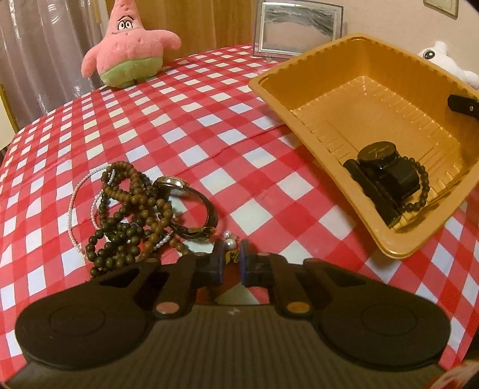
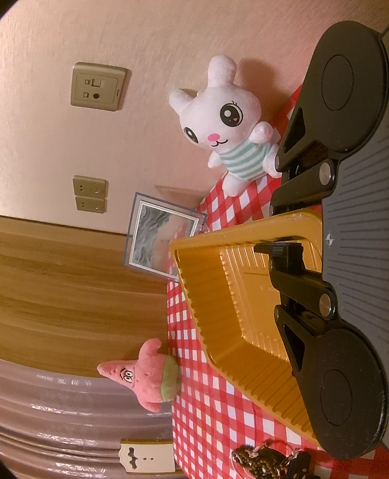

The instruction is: Organize jewelry

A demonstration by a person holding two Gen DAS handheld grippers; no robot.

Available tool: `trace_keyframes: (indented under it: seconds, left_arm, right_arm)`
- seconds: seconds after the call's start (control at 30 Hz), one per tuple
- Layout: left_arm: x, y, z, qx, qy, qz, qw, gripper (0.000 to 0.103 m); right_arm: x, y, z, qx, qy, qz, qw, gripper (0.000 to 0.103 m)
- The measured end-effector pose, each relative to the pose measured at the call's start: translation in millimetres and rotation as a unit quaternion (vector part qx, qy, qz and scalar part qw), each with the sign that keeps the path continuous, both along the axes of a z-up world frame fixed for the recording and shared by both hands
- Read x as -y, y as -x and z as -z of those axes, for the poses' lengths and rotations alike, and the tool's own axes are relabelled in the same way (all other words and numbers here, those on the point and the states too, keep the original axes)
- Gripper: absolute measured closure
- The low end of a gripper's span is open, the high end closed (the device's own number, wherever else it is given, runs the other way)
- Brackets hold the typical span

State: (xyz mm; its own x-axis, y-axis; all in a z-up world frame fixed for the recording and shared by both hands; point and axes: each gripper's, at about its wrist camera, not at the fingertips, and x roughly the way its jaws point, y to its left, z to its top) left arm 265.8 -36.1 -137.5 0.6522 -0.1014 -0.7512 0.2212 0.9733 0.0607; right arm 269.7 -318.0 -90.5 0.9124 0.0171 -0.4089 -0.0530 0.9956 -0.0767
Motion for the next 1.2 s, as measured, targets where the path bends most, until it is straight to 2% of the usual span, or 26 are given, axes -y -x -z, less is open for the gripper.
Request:
trace_keyframes:
  seconds: [0.2,0.33,0.53,0.87,1.03,1.2]
  left_arm:
    - [0.0,5.5,-0.4,0.002,-0.004,0.003,1.0000,0.095]
    - [3.1,15.2,-7.8,0.023,-0.018,0.017,0.9994,0.095]
    - [6.6,23.7,-24.3,0.040,-0.006,0.026,0.9988,0.095]
    - [20.5,18.6,-55.3,0.053,0.061,0.044,0.9958,0.095]
    - [31.1,10.4,-62.9,0.047,0.111,0.058,0.9910,0.095]
    - [50.8,5.1,-64.4,0.043,0.132,0.081,0.9869,0.095]
  right_arm:
    - [0.5,-0.7,0.3,-0.001,-0.001,0.000,1.000,0.099]
    - [1.1,-1.3,0.8,0.000,0.000,-0.001,1.000,0.099]
    - [1.0,-1.3,0.8,0.000,0.000,-0.001,1.000,0.099]
    - [-3.0,-3.5,-0.5,0.004,0.003,-0.005,1.000,0.099]
    - [-4.7,-4.4,-1.3,0.005,0.005,-0.008,1.000,0.099]
    - [-4.7,-5.0,-1.7,0.003,0.005,-0.008,1.000,0.099]
